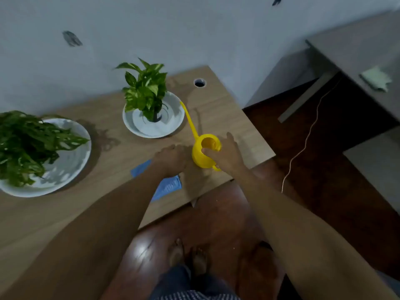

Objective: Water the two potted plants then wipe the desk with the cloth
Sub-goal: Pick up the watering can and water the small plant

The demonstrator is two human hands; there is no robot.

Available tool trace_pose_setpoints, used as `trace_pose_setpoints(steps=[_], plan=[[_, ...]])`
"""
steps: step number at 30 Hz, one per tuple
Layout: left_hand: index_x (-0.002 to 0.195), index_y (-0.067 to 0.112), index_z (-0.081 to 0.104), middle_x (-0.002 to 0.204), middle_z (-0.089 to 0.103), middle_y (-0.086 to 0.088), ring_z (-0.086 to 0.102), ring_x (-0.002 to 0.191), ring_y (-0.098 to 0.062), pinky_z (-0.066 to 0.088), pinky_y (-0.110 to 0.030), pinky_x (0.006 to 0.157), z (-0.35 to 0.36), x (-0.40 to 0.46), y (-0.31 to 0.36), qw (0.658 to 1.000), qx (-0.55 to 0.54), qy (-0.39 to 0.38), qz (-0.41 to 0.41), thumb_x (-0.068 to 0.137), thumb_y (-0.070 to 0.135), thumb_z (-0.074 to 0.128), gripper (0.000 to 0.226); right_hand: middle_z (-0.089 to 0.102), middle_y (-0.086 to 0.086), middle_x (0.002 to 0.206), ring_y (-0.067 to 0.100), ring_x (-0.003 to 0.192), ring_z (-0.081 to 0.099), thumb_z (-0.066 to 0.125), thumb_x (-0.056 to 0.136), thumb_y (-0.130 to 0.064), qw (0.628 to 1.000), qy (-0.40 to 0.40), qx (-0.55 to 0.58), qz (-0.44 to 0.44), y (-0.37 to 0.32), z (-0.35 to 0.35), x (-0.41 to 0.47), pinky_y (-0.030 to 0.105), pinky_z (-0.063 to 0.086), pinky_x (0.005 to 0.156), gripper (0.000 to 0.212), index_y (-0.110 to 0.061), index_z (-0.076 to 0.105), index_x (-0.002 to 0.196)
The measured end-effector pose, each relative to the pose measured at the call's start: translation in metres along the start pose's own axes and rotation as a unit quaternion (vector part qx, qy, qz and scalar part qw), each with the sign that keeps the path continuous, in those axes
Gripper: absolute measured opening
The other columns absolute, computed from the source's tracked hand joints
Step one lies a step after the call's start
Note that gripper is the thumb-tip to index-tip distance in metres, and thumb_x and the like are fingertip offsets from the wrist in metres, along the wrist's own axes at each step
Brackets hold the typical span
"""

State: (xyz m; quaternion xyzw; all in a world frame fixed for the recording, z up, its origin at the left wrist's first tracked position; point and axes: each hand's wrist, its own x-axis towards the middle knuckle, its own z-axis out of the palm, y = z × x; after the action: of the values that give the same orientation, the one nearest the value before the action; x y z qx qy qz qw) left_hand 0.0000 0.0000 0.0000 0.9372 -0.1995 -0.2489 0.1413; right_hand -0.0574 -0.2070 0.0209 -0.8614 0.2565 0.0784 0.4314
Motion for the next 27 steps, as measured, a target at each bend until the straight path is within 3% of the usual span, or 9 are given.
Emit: trace_pose_setpoints(steps=[3,5,8,12,16,20,22,25,27], plan=[[0.155,0.018,0.039,0.155,0.044,-0.015,0.045,0.142,-0.036,0.042,-0.046,0.111,0.019,0.010,-0.001,0.999,0.002,-0.027,0.031,0.094,0.031,0.059,0.065,0.063,0.007,0.131,0.023,0.119,0.061,0.094,0.065,-0.027,0.992,-0.009,0.127,-0.019,0.014,0.014,0.002,0.043,0.052,0.097,0.087,-0.012,0.050,0.139],[0.159,0.015,0.030,0.165,0.029,-0.014,0.030,0.153,-0.033,0.033,-0.046,0.120,0.034,0.014,-0.005,0.999,0.001,-0.047,0.009,0.091,0.028,0.064,0.077,0.066,0.001,0.120,0.022,0.112,0.064,0.094,0.064,-0.020,0.991,0.002,0.136,-0.007,0.028,0.025,0.001,0.041,0.053,0.094,0.080,-0.012,0.053,0.132],[0.163,0.010,0.018,0.171,0.008,-0.015,0.010,0.159,-0.032,0.020,-0.045,0.127,0.050,0.026,-0.011,0.998,0.026,-0.051,0.006,0.089,0.034,0.067,0.091,0.065,0.000,0.120,0.020,0.109,0.063,0.092,0.066,-0.020,0.990,0.033,0.139,-0.011,0.032,0.038,0.001,0.042,0.053,0.093,0.073,-0.015,0.054,0.129],[0.164,0.006,0.006,0.172,-0.006,-0.018,-0.003,0.161,-0.033,0.009,-0.045,0.130,0.070,0.032,-0.011,0.998,0.022,-0.058,-0.005,0.089,0.034,0.065,0.099,0.065,-0.006,0.123,0.012,0.110,0.063,0.092,0.065,-0.017,0.982,0.057,0.174,-0.038,0.035,0.052,0.004,0.036,0.053,0.095,0.081,-0.021,0.052,0.135],[0.164,0.009,0.004,0.172,-0.009,-0.017,-0.007,0.161,-0.034,0.007,-0.048,0.130,0.080,0.035,-0.012,0.999,0.007,-0.035,-0.011,0.090,0.037,0.063,0.099,0.065,-0.011,0.122,0.005,0.110,0.063,0.093,0.065,-0.020,0.973,0.078,0.210,-0.048,0.035,0.065,0.004,0.025,0.052,0.093,0.084,-0.023,0.049,0.137],[0.165,0.009,0.004,0.173,-0.007,-0.016,-0.005,0.161,-0.032,0.008,-0.044,0.130,0.078,0.036,-0.016,0.999,0.002,-0.042,-0.001,0.090,0.044,0.068,0.104,0.062,-0.036,0.112,-0.014,0.102,0.060,0.089,0.072,-0.021,0.971,0.088,0.211,-0.072,0.033,0.071,0.004,0.004,0.045,0.083,0.075,-0.024,0.048,0.134],[0.165,0.010,0.005,0.174,-0.002,-0.013,0.000,0.161,-0.029,0.010,-0.043,0.130,0.070,0.035,-0.019,0.999,-0.020,-0.033,0.002,0.090,0.042,0.069,0.103,0.061,-0.037,0.111,-0.015,0.102,0.059,0.088,0.074,-0.023,0.970,0.090,0.211,-0.078,0.027,0.069,0.003,0.004,0.044,0.083,0.073,-0.023,0.047,0.134],[0.165,0.011,0.004,0.174,0.004,-0.010,0.004,0.161,-0.027,0.010,-0.044,0.130,0.055,0.027,-0.026,0.999,-0.039,-0.002,-0.001,0.092,0.042,0.068,0.103,0.063,-0.027,0.113,-0.005,0.104,0.062,0.086,0.076,-0.027,0.969,0.087,0.215,-0.091,0.013,0.060,0.001,0.017,0.049,0.090,0.072,-0.020,0.044,0.135],[0.165,0.010,0.002,0.173,0.004,-0.011,0.005,0.161,-0.028,0.007,-0.043,0.130,0.044,0.017,-0.032,0.999,-0.036,0.008,-0.018,0.093,0.043,0.068,0.103,0.064,-0.025,0.112,-0.004,0.103,0.063,0.084,0.078,-0.026,0.967,0.081,0.215,-0.112,-0.001,0.053,-0.004,0.015,0.050,0.087,0.067,-0.020,0.044,0.132]])
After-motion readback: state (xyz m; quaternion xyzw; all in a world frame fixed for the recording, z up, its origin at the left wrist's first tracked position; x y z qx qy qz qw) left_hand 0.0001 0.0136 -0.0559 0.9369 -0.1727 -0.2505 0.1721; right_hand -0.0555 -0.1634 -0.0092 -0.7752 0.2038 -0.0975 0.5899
